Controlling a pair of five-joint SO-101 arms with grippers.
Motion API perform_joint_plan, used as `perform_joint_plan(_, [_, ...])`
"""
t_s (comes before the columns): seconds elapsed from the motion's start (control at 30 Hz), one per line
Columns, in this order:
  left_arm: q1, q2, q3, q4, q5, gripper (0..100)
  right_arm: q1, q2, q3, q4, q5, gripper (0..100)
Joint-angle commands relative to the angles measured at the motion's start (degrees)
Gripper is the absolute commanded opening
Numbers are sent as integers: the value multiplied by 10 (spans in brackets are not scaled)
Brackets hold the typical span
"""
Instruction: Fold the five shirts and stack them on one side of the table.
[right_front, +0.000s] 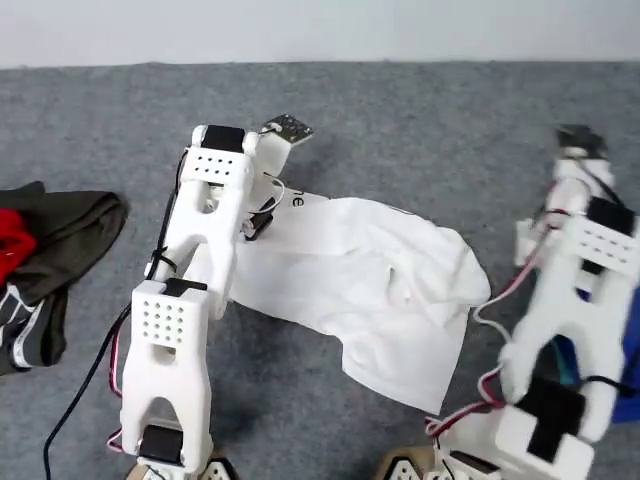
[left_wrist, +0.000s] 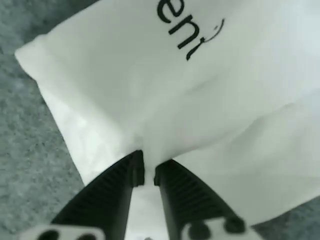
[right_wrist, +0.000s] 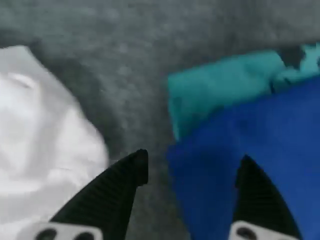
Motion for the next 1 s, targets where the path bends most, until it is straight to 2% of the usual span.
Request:
perform_joint_plan(0.0, [-11, -17, -16, 11, -4, 13, 35, 39, -11, -2, -10, 284])
perform_joint_plan(0.23, [-133, -13, -182, 11, 15, 13, 15, 95, -14, 44, 11, 284])
perform_joint_plan(0.37, [-170, -11, -198, 11, 18, 13, -29, 94, -15, 73, 11, 284])
perform_joint_plan(0.7, [-134, -10, -170, 11, 18, 13, -224, 94, -91, 206, 33, 284])
perform_joint_plan(0.87, [-91, -10, -142, 11, 19, 13, -302, 97, -106, 200, 31, 284])
perform_joint_plan(0.97, [-77, -10, -136, 11, 20, 13, -327, 109, -92, 136, 30, 284])
